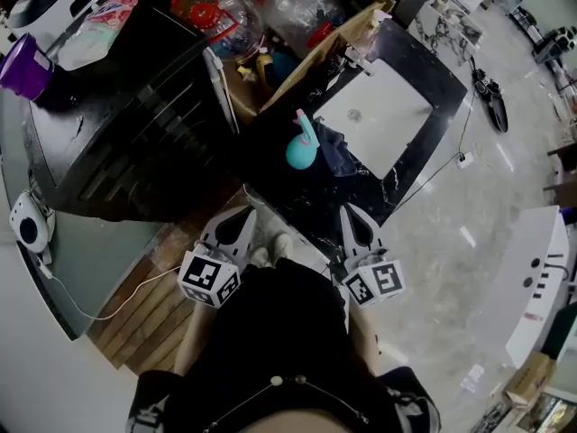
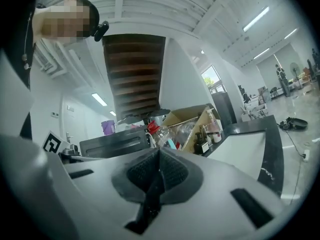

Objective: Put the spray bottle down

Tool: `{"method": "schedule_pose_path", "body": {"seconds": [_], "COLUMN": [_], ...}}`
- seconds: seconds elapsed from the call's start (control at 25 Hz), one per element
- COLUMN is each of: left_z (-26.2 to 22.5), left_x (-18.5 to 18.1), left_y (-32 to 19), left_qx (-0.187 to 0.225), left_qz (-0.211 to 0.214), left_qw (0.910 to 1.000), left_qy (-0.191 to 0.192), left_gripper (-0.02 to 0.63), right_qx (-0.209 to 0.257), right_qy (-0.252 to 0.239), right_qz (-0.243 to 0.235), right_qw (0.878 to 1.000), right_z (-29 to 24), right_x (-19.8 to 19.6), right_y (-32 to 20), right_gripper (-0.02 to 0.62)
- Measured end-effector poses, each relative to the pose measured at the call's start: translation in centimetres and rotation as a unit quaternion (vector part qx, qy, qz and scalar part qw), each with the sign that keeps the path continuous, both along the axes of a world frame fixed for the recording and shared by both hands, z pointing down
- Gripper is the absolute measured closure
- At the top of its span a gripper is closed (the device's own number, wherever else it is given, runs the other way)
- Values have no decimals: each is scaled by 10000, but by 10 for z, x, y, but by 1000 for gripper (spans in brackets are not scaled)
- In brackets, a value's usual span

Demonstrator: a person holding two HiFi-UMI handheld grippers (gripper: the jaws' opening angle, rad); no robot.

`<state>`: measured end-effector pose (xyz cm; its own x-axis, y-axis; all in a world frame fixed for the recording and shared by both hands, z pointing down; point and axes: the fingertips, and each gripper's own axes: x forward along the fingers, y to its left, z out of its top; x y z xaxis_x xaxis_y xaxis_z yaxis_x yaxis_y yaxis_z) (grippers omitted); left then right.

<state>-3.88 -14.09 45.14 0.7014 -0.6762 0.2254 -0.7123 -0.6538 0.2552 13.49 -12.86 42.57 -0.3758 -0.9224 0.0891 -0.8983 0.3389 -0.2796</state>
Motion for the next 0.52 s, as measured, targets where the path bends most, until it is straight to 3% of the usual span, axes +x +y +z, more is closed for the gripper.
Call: {"method": "schedule_pose_path", "body": {"seconds": [0.52], "left_z": [10], "left_x": [-11], "left_y": [16], "left_qx": [-207], "left_qz": [-146], "left_qw": [9997], "left_qy": [35], "left_gripper": [598], "right_qx": [9], "right_qy": [139], "right_qz": [150], "right_qw": [9998], "right_z": [-5], "right_x": [11], "right_y": [9], "right_gripper": [592]}}
